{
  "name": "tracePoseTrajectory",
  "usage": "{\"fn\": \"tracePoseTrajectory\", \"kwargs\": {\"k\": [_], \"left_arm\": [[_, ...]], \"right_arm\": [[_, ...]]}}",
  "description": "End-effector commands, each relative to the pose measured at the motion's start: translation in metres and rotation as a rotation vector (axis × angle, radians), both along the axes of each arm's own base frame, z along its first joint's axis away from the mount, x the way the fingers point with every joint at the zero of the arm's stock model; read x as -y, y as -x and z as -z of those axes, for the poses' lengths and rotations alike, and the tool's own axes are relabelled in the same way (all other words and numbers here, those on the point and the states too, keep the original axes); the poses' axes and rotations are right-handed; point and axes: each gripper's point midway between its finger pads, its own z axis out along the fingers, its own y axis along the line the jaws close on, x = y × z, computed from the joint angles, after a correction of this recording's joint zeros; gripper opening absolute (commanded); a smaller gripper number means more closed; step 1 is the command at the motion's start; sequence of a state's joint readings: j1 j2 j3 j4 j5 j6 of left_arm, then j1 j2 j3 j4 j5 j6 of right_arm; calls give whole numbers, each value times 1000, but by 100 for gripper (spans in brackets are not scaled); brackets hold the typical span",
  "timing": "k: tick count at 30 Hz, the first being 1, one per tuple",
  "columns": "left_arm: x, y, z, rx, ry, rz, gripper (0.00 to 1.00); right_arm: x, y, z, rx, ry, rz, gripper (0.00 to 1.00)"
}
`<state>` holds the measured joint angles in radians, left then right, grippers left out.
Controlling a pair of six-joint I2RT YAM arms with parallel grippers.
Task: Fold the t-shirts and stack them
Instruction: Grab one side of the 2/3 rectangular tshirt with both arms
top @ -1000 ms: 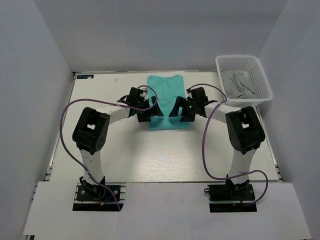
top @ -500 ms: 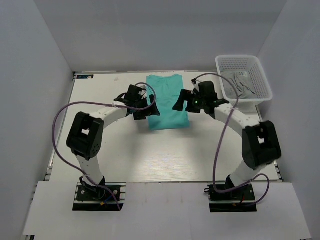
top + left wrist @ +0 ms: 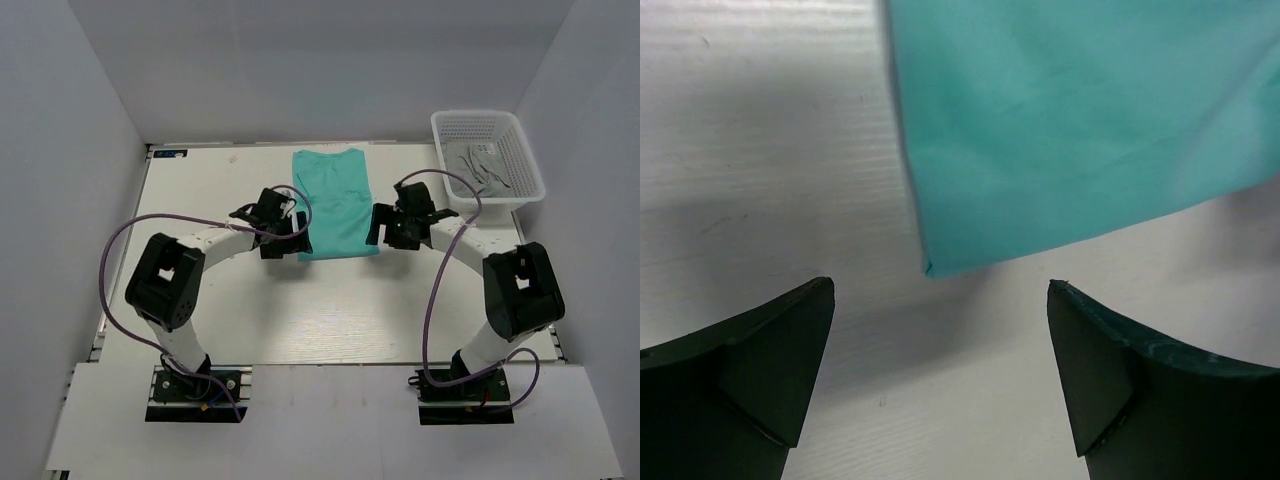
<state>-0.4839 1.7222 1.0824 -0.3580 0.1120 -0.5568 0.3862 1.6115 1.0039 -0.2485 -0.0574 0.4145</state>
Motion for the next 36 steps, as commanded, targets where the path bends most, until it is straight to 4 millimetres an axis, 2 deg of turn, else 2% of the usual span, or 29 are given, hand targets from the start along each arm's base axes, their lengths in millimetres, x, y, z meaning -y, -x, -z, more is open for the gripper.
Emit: {"fn": "tracePoseTrajectory", "kwargs": {"k": [1, 4, 6, 8, 10, 15, 19, 20, 23, 24, 25, 26, 28, 29, 30, 32, 33, 34, 36], "left_arm": [[1, 6, 15, -22, -32, 18, 96], [-2, 6, 32, -50, -61, 0, 82], [-1, 4, 38, -61, -66, 0, 76], [2, 6, 47, -79, -77, 10, 65], [2, 8, 51, -92, -76, 15, 55], [-4, 20, 61, -137, -87, -3, 47], [-7, 23, 62, -140, -94, -18, 42], [-6, 21, 61, -131, -88, -18, 40], [-3, 24, 64, -141, -90, -16, 31], [-1, 20, 61, -132, -84, -16, 25], [-1, 21, 65, -141, -90, -16, 20], [1, 18, 62, -132, -84, -16, 4], [0, 14, 58, -130, -90, -36, 0], [-1, 14, 58, -143, -107, -41, 0], [-5, 14, 59, -144, -123, -48, 0], [-2, 10, 45, -118, -107, -49, 0], [-1, 8, 38, -102, -98, -49, 0], [1, 9, 23, -82, -75, -44, 0], [1, 27, 14, -109, -75, -27, 0]], "right_arm": [[0, -3, 7, -10, 19, -7, 90], [-6, -1, 15, -42, -3, -22, 90], [-8, -1, 22, -57, -2, -32, 90], [-7, 0, 29, -76, 5, -36, 87], [-7, 3, 34, -94, 8, -35, 77], [-9, 12, 51, -146, -4, -28, 69], [-12, 14, 53, -163, -20, -39, 53], [-15, 13, 53, -162, -33, -46, 53], [-19, 10, 51, -150, -50, -51, 49], [-20, 9, 52, -149, -46, -56, 48], [-20, 10, 52, -154, -49, -57, 40], [-22, 8, 52, -153, -55, -59, 39], [-24, 6, 52, -154, -63, -65, 30], [-26, 5, 51, -155, -73, -71, 12], [-26, 4, 47, -143, -72, -78, 1], [-26, 8, 45, -143, -75, -90, 0], [-25, 10, 36, -126, -79, -97, 0], [-25, 14, 32, -129, -81, -102, 0], [-27, 32, 20, -149, -110, -146, 0]]}}
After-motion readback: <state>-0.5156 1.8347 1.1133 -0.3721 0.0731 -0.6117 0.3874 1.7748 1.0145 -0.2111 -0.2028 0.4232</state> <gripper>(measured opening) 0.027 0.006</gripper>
